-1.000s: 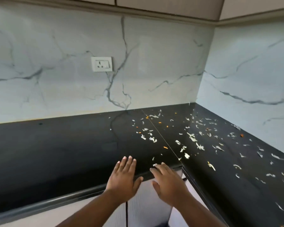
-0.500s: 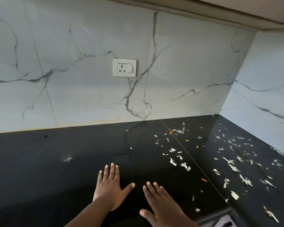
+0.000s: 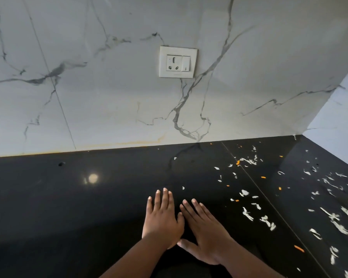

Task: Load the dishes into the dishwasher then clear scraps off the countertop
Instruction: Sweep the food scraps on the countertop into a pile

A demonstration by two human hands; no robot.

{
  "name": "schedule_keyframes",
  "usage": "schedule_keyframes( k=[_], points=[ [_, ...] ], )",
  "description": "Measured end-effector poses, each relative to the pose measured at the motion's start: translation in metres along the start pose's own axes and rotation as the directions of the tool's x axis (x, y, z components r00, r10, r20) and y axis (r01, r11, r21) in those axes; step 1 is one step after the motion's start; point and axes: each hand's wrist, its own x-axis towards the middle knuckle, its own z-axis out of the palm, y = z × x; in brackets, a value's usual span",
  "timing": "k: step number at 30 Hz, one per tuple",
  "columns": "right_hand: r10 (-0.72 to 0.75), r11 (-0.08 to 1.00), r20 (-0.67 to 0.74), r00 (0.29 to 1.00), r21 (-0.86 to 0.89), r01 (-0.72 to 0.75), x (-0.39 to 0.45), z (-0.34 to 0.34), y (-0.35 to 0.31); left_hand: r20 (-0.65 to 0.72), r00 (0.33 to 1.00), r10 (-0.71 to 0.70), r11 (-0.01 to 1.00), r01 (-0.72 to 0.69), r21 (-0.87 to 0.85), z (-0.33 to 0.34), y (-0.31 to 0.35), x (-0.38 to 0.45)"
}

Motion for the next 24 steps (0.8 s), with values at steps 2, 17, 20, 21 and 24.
schedule_keyframes(
  k=[2, 17, 20, 21, 24],
  points=[
    [-0.078, 0.997, -0.037, 0.996, 0.012, 0.079, 0.018, 0.0, 0.004, -0.014, 1.0, -0.028, 0.999, 0.028, -0.031, -0.002, -0.003, 0.011],
    [-0.069, 0.975, -0.137, 0.988, 0.199, 0.096, 0.156, -0.017, 0.038, -0.067, 0.951, -0.301, 0.953, 0.297, -0.068, -0.019, -0.024, 0.136],
    [-0.053, 0.973, -0.162, 0.985, 0.214, 0.088, 0.184, -0.016, 0.046, -0.094, 0.919, -0.384, 0.921, 0.374, -0.108, -0.022, -0.024, 0.154],
    [-0.055, 0.972, -0.175, 0.983, 0.217, 0.093, 0.192, -0.015, 0.048, -0.107, 0.9, -0.422, 0.903, 0.407, -0.136, -0.022, -0.024, 0.159],
    [-0.067, 0.963, -0.225, 0.972, 0.24, 0.122, 0.215, -0.015, 0.05, -0.172, 0.825, -0.539, 0.835, 0.496, -0.237, -0.024, -0.022, 0.17]
  ],
)
